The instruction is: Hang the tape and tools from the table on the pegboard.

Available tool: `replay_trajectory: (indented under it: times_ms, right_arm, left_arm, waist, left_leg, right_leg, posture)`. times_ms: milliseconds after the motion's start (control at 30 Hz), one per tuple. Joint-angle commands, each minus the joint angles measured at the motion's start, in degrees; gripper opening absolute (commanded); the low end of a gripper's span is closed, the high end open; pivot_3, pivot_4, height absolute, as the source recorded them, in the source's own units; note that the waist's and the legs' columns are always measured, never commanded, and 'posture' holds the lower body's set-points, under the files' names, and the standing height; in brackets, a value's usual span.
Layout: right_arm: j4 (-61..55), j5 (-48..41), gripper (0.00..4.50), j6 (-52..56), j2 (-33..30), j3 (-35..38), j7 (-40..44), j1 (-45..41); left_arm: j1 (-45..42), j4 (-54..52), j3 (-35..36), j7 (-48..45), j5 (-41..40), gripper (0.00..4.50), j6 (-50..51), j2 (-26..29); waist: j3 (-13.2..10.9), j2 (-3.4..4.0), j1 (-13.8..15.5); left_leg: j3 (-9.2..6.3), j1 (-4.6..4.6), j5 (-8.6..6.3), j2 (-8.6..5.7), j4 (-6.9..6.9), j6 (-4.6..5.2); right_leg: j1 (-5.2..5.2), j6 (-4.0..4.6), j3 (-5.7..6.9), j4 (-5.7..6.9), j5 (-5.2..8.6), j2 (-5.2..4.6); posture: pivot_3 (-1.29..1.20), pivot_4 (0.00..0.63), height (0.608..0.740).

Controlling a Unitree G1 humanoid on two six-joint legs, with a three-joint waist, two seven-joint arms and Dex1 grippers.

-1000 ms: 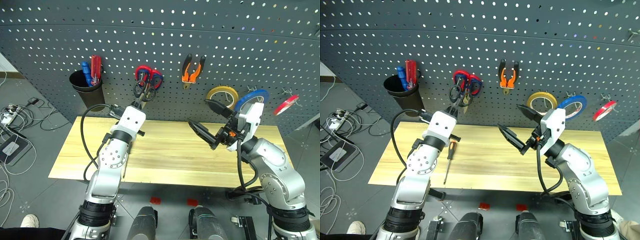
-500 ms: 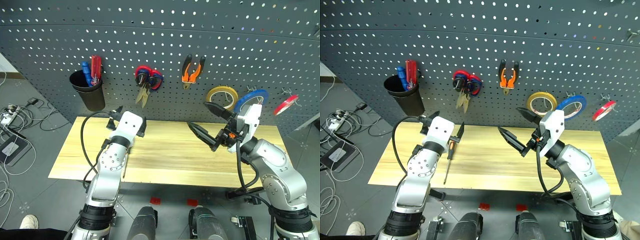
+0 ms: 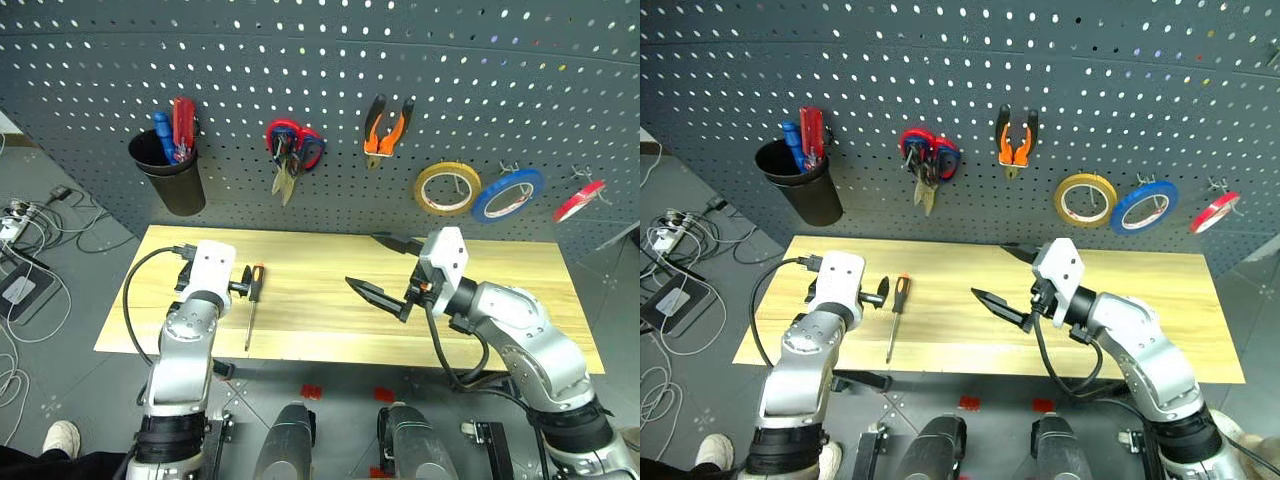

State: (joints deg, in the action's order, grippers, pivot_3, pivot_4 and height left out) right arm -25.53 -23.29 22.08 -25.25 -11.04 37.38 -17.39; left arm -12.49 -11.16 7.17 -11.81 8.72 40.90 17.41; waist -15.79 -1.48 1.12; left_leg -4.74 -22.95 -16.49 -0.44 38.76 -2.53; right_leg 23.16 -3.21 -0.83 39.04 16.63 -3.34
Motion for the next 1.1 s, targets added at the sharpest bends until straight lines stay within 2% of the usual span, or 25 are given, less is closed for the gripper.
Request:
replay_trajectory:
  times_ms: [33,500,867,967,1100]
  right_arm:
    - [-0.4,0.2,4.50,0.8,1.0,-0.6,0.2,-1.9]
    - [-3.2,-0.7,4.50,5.3,1.3,-0.4,-0.5,-1.3]
    - [-3.3,-1.3,4.50,7.2,1.5,0.0,-0.4,-1.1]
    - [-3.1,-1.1,4.50,7.2,1.5,-0.1,-0.3,-1.0]
    - [-2.2,-0.7,4.50,6.7,1.4,-0.1,0.1,-1.1]
  left_arm:
    - [-3.2,3.1,1.0,-2.0,-3.2,4.47,2.1,0.6]
    - [-9.6,11.3,0.3,-1.4,-7.3,4.47,9.0,0.7]
    - [-12.7,17.9,-1.4,-2.2,-8.0,4.47,7.0,2.3]
    - [-13.0,18.3,-1.4,-1.9,-8.1,3.90,7.0,2.2]
    - [-13.1,18.4,-1.4,-1.7,-8.2,2.76,7.1,2.4]
  waist:
    - [-0.9,-0.07,0.0]
    - [-4.6,-0.16,-0.6]
    - [-7.6,-0.07,-0.8]
    - [-7.9,-0.06,-0.9]
    - [-8.2,-0.05,-1.0]
  left_leg:
    - [0.00,0.00,0.00,0.00,0.01,0.00]
    - [-0.01,-0.09,0.00,0.04,0.04,-0.01]
    - [0.01,-0.11,0.01,0.07,0.05,-0.02]
    - [0.04,-0.11,0.00,0.08,0.04,-0.02]
    - [0.04,-0.10,0.00,0.09,0.03,-0.02]
  right_leg:
    - [-0.01,0.00,0.00,0.00,0.00,0.00]
    - [0.08,-0.01,0.00,0.06,-0.01,-0.01]
    - [0.16,-0.01,-0.01,0.15,-0.01,-0.01]
    - [0.16,-0.01,-0.04,0.11,-0.01,-0.03]
    - [0.17,-0.01,-0.04,0.13,-0.01,-0.03]
  posture:
    - [0.10,0.376,0.740]
    - [0.08,0.435,0.740]
    - [0.07,0.491,0.740]
    - [0.07,0.496,0.740]
    - [0.07,0.491,0.740]
